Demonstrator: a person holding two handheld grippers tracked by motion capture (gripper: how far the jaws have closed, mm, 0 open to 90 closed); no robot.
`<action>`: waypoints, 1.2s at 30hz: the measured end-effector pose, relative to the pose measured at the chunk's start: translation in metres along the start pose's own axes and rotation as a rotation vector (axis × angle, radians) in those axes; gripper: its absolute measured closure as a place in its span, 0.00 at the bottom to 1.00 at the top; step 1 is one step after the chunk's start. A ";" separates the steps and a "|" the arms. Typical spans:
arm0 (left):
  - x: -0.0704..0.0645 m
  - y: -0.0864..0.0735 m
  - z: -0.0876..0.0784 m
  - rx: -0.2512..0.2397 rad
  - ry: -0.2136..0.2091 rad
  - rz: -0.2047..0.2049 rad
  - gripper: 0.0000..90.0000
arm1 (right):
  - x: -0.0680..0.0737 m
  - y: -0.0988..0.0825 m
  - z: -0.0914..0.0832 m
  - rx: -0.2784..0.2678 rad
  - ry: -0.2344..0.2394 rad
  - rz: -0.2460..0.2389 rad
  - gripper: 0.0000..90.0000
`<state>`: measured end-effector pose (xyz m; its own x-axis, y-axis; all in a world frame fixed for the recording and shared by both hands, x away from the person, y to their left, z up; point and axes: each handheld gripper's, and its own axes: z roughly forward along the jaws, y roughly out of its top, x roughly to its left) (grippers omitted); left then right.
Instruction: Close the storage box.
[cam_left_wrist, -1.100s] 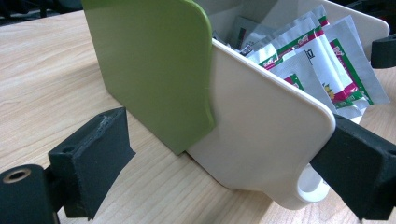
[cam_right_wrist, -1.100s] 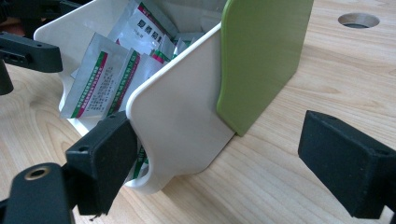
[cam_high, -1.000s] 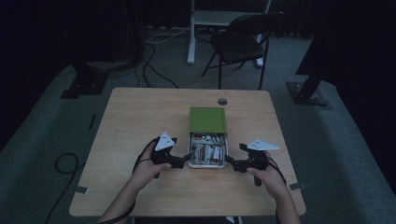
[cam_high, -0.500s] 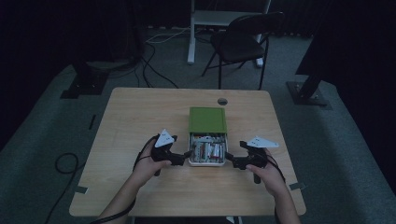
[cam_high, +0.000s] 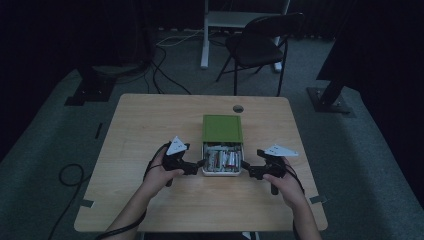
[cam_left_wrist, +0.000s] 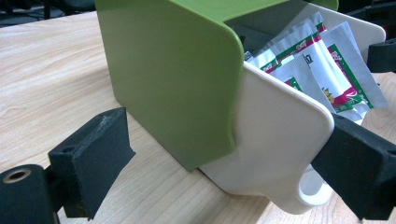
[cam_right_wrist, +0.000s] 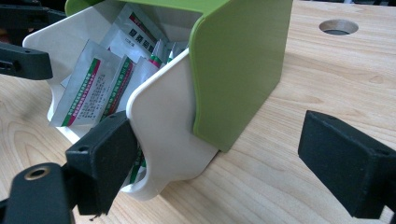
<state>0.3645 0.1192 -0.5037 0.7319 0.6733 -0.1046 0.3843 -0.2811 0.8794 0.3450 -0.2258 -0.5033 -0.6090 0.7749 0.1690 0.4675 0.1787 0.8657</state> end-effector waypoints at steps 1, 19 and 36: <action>0.000 0.000 0.000 0.000 0.000 0.000 0.09 | 0.000 0.000 0.000 0.000 0.000 0.000 0.13; 0.007 0.005 0.007 -0.003 0.035 -0.007 0.09 | -0.005 0.005 0.008 -0.006 -0.032 0.029 0.13; 0.012 0.009 0.013 -0.009 0.071 -0.016 0.09 | -0.007 0.008 0.015 -0.021 -0.066 0.059 0.13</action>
<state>0.3844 0.1157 -0.5029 0.6835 0.7249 -0.0857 0.3906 -0.2640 0.8819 0.3629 -0.2206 -0.5043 -0.5369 0.8221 0.1894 0.4878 0.1193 0.8647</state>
